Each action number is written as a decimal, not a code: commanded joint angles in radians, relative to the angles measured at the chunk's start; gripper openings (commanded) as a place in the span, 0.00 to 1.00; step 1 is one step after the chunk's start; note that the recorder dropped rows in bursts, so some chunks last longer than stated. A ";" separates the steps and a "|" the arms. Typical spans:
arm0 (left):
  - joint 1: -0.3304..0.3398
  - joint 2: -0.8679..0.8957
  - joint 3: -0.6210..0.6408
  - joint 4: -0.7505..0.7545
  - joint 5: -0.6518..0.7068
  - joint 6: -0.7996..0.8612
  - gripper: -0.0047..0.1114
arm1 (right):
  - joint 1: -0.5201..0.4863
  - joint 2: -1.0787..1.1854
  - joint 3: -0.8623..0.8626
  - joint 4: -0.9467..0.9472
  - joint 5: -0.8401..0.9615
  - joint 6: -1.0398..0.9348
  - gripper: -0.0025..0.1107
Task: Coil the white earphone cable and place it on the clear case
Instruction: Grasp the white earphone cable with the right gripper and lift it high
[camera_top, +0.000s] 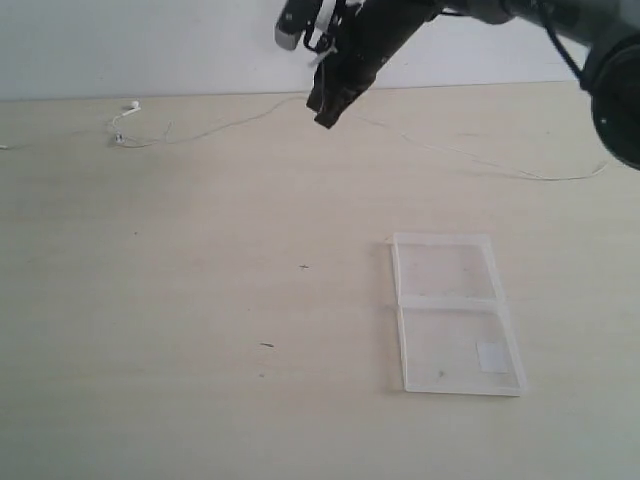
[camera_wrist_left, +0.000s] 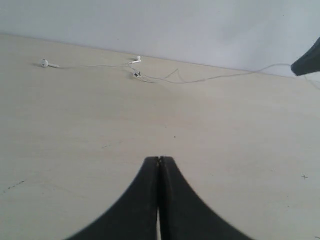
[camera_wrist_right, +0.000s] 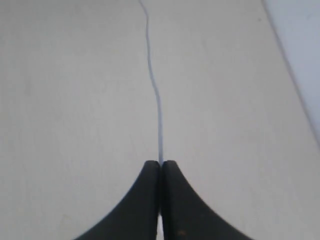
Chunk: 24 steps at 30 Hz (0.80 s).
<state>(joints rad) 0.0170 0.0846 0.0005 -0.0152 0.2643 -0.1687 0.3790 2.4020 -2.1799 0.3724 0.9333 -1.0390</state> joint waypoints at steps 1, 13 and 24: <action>0.002 -0.006 -0.001 0.000 0.000 0.004 0.04 | -0.001 -0.108 -0.003 -0.073 0.073 0.157 0.02; 0.002 -0.006 -0.001 0.000 0.000 0.004 0.04 | -0.003 -0.379 -0.003 -0.195 0.288 0.428 0.02; 0.002 -0.006 -0.001 0.000 0.000 0.004 0.04 | -0.003 -0.653 0.001 -0.133 0.288 0.550 0.02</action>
<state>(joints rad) 0.0170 0.0846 0.0005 -0.0152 0.2643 -0.1687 0.3790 1.8210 -2.1799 0.2068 1.2173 -0.5115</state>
